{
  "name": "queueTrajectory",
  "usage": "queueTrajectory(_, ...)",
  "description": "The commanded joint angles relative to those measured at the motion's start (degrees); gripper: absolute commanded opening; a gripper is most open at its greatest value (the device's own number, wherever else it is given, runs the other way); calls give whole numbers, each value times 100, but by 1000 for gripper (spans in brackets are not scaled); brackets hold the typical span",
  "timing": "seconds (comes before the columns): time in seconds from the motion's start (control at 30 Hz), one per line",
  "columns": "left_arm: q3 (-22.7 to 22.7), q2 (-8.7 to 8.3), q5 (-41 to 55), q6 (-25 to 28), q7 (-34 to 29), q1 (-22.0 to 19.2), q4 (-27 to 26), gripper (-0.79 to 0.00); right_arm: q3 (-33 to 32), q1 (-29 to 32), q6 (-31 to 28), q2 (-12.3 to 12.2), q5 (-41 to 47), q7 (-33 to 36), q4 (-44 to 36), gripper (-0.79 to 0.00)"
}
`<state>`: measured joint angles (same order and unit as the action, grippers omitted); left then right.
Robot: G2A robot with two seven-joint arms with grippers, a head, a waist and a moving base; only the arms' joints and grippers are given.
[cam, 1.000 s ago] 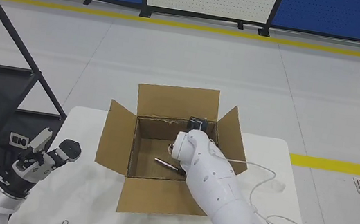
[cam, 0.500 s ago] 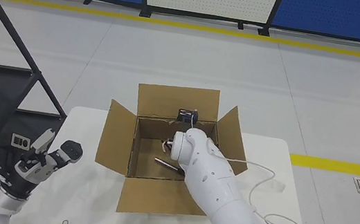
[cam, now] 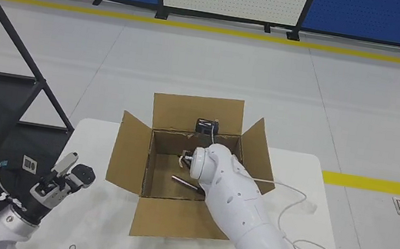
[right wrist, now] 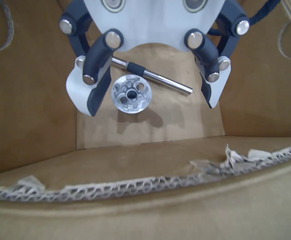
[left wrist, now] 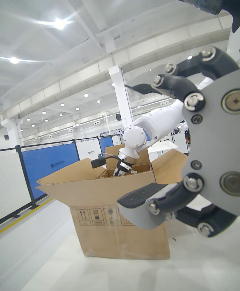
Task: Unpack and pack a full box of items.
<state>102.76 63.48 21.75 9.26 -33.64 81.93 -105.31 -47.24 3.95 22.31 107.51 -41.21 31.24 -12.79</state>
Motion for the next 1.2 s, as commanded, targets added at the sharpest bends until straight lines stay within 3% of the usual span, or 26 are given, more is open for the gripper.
queueTrajectory(0.0, -34, -6, -341, 74, 70, 51, 22, 0, -101, 18, -33, -60, 95, -110, -64, 0)
queueTrajectory(0.3, -669, 30, -1694, 234, 772, -46, 62, 0, -520, 182, -374, -406, 287, -215, -559, 0)
queueTrajectory(0.57, -1347, 80, -2998, 168, 1378, -298, 147, 0, -726, 661, -221, -704, -28, 86, -1462, 0)
queueTrajectory(0.63, -1470, 95, -3146, 122, 1496, -337, 184, -302, -784, 819, -129, -780, -144, 191, -1776, 0)
queueTrajectory(0.67, -1507, 101, -3173, 115, 1526, -352, 199, -526, -819, 903, -82, -820, -204, 244, -1940, 0)
queueTrajectory(0.73, -1545, 107, -3205, 109, 1556, -366, 225, -785, -891, 1072, -5, -900, -337, 370, -2268, 0)
queueTrajectory(1.17, -1506, 109, -3169, 233, 1441, -294, 175, -785, -1206, 1864, 204, -1216, -1068, 1123, -3818, 0)
